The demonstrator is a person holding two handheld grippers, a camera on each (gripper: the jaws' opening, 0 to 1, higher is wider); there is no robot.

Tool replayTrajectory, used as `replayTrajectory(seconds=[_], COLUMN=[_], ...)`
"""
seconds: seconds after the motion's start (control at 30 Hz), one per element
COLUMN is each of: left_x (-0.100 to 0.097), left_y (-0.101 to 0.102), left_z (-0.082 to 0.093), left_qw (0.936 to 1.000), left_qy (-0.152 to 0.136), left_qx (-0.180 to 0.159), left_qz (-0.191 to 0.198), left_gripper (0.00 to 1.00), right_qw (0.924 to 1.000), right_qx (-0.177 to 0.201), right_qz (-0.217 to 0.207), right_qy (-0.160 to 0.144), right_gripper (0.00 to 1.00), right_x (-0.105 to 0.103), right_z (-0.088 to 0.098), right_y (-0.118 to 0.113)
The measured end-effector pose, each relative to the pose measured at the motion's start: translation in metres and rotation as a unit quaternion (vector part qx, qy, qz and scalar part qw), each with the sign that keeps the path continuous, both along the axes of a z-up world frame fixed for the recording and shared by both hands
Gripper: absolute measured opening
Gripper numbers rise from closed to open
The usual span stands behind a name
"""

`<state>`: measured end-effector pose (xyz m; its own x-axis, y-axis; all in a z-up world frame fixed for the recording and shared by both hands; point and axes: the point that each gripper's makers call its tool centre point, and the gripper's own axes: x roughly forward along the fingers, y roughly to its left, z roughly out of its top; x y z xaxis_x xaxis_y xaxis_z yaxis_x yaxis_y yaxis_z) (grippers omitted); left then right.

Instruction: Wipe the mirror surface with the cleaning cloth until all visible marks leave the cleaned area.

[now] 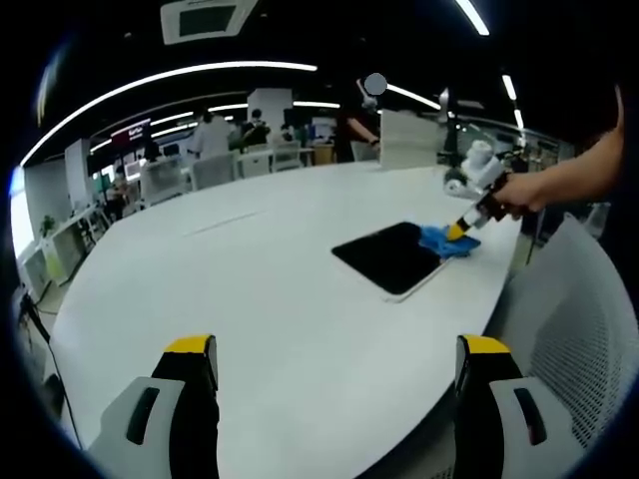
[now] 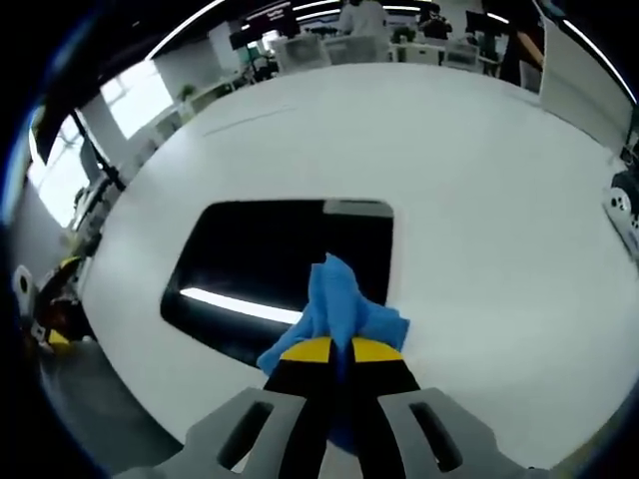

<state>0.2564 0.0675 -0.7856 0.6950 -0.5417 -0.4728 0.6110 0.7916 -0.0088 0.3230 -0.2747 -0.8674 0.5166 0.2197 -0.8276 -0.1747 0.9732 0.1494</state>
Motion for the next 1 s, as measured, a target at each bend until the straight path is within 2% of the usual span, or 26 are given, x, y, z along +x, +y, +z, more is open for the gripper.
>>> replayTrajectory(seconds=[0.3,1.0], left_x=[0.000,0.000], left_y=[0.000,0.000], left_z=[0.000,0.000], left_qw=[1.0000,1.0000], left_qy=[-0.001,0.000], left_qx=[0.000,0.000], left_qz=[0.000,0.000], left_gripper=[0.99,0.99], right_qw=[0.9998,0.9986], right_qx=[0.012,0.046], right_qz=[-0.012,-0.018], right_qy=[0.005,0.017], right_gripper=[0.00,0.00], right_x=[0.001,0.001], right_z=[0.000,0.000], right_y=[0.004,0.039])
